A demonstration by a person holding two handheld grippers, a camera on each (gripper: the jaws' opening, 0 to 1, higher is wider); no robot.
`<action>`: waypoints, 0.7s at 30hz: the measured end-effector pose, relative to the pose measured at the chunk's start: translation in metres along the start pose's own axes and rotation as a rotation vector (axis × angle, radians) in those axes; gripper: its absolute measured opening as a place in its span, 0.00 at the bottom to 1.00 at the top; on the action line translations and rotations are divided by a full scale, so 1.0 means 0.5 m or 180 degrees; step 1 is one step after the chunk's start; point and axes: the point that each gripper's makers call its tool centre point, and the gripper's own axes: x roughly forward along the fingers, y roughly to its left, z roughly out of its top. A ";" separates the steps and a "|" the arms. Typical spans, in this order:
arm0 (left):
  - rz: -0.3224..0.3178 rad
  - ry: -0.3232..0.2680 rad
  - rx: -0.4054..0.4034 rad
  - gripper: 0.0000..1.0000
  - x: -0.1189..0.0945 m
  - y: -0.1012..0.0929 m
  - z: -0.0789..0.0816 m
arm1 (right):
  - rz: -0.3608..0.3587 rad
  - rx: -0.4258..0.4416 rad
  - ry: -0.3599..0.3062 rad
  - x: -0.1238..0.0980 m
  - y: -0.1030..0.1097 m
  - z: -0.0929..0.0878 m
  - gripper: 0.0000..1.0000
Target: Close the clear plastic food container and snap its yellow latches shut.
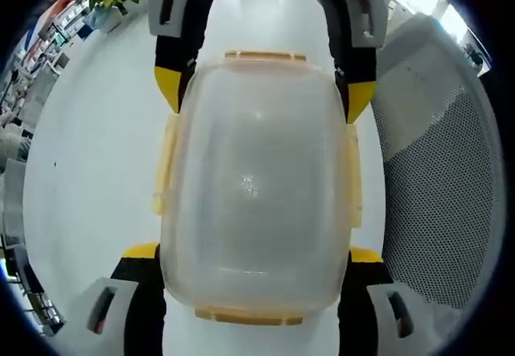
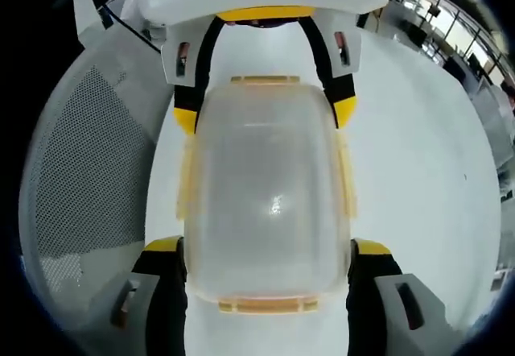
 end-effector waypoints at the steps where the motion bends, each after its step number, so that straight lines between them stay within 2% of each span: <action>1: 0.0000 0.0000 -0.0004 0.88 -0.001 0.000 -0.004 | 0.0001 -0.0002 -0.0009 0.001 0.000 0.003 0.80; 21: 0.0017 0.0108 -0.0012 0.88 -0.021 -0.009 -0.090 | -0.0025 -0.0010 -0.0019 0.035 0.016 0.085 0.80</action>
